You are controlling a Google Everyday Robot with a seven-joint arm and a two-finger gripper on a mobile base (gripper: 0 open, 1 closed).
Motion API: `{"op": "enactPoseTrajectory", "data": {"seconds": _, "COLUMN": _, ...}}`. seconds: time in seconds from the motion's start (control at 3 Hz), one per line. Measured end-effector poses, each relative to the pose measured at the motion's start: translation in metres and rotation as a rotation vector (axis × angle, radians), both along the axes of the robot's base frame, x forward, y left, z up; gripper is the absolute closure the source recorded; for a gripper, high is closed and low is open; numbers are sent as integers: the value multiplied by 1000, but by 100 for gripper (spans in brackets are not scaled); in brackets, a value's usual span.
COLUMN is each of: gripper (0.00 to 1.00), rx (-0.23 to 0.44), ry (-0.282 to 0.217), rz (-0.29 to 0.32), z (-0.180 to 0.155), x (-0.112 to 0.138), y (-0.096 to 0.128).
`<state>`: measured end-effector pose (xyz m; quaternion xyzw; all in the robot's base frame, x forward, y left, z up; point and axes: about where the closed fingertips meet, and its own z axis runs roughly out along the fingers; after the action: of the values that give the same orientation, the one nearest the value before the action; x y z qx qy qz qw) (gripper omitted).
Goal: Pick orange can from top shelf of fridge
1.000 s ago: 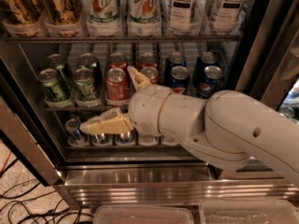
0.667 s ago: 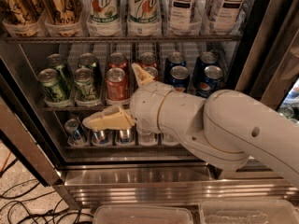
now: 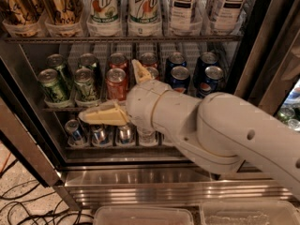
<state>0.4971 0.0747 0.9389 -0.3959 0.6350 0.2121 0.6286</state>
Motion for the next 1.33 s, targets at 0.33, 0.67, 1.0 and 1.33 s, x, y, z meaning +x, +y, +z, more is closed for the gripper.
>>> {"op": "enactPoseTrajectory", "data": {"seconds": 0.33, "gripper": 0, "rx": 89, "ry": -7, "rz": -59, "z": 29, "x": 0, "y": 55}}
{"op": "enactPoseTrajectory", "data": {"seconds": 0.67, "gripper": 0, "rx": 89, "ry": -7, "rz": -59, "z": 29, "x": 0, "y": 54}}
{"op": "enactPoseTrajectory", "data": {"seconds": 1.0, "gripper": 0, "rx": 112, "ry": 34, "rz": -64, "z": 22, "x": 3, "y": 57}}
{"op": "enactPoseTrajectory", "data": {"seconds": 1.33, "gripper": 0, "rx": 93, "ry": 15, "rz": -71, "z": 28, "x": 1, "y": 81}}
